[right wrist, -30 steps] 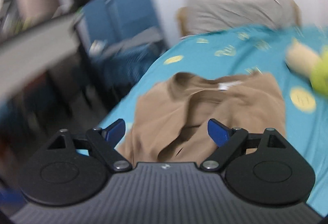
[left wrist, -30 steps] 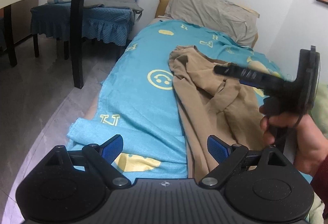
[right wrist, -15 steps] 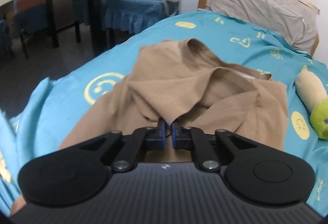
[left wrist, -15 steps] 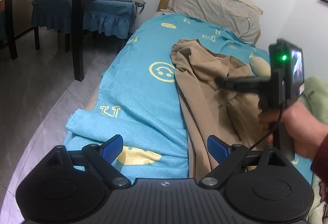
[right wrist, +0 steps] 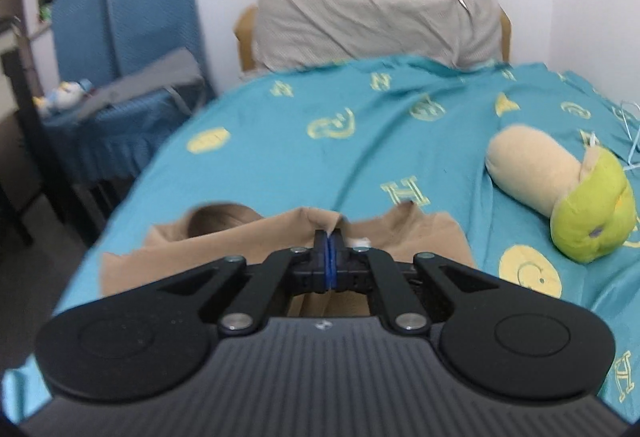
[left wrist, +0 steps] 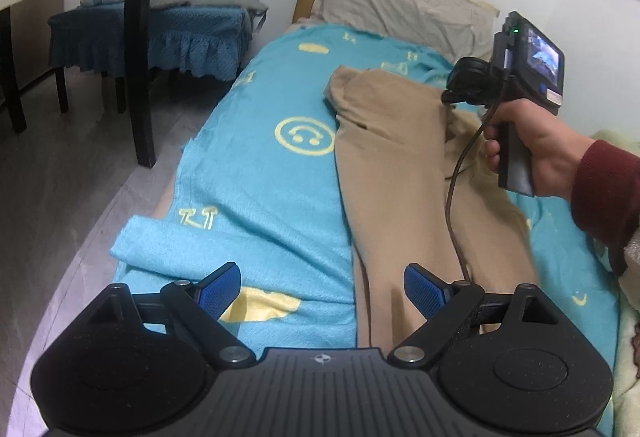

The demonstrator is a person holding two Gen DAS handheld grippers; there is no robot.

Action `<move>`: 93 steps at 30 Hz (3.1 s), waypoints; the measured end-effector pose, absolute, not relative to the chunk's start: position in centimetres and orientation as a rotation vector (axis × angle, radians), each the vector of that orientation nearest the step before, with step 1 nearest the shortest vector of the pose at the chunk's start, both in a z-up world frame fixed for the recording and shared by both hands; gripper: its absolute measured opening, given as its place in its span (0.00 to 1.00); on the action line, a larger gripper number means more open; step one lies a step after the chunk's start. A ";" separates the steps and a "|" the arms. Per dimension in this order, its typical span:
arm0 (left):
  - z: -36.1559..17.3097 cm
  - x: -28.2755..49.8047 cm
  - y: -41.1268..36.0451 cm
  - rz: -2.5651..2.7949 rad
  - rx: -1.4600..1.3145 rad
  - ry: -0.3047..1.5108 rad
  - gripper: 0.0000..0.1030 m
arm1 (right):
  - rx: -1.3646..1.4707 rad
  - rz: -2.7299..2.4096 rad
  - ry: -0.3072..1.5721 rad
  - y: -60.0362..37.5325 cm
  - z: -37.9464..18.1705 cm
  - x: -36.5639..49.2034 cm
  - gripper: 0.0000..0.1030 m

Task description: Fold clothes

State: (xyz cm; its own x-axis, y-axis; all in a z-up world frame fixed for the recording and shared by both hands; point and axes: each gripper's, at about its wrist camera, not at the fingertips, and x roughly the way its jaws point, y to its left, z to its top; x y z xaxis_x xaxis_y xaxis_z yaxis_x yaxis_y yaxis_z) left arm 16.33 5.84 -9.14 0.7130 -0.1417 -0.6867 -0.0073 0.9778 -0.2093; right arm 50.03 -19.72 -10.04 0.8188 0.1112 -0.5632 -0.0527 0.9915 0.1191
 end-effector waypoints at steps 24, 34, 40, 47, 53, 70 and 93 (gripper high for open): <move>-7.6 14.3 6.5 -0.016 -0.218 0.738 0.87 | 0.614 0.165 0.683 -22.7 -13.0 38.0 0.59; -8.6 15.5 6.9 -0.033 -0.240 0.753 0.87 | 0.500 0.054 0.543 -23.7 -12.9 38.7 0.05; -9.1 16.1 6.9 -0.053 -0.254 0.766 0.87 | 0.496 0.009 0.588 -26.2 -13.6 38.9 0.06; -9.4 16.4 7.2 -0.107 -0.319 0.825 0.87 | 0.479 0.079 0.675 -26.4 -9.6 33.9 0.08; -8.7 15.2 6.7 -0.185 -0.342 0.867 0.87 | 0.469 0.161 0.703 -26.3 -5.4 23.8 0.71; -11.3 9.7 3.1 -0.217 -0.089 1.154 0.96 | 0.650 0.126 1.037 -27.2 -11.4 11.8 0.88; -10.5 6.9 2.3 -0.396 -0.039 1.361 0.14 | 0.408 0.299 1.233 -22.3 -12.5 9.8 0.24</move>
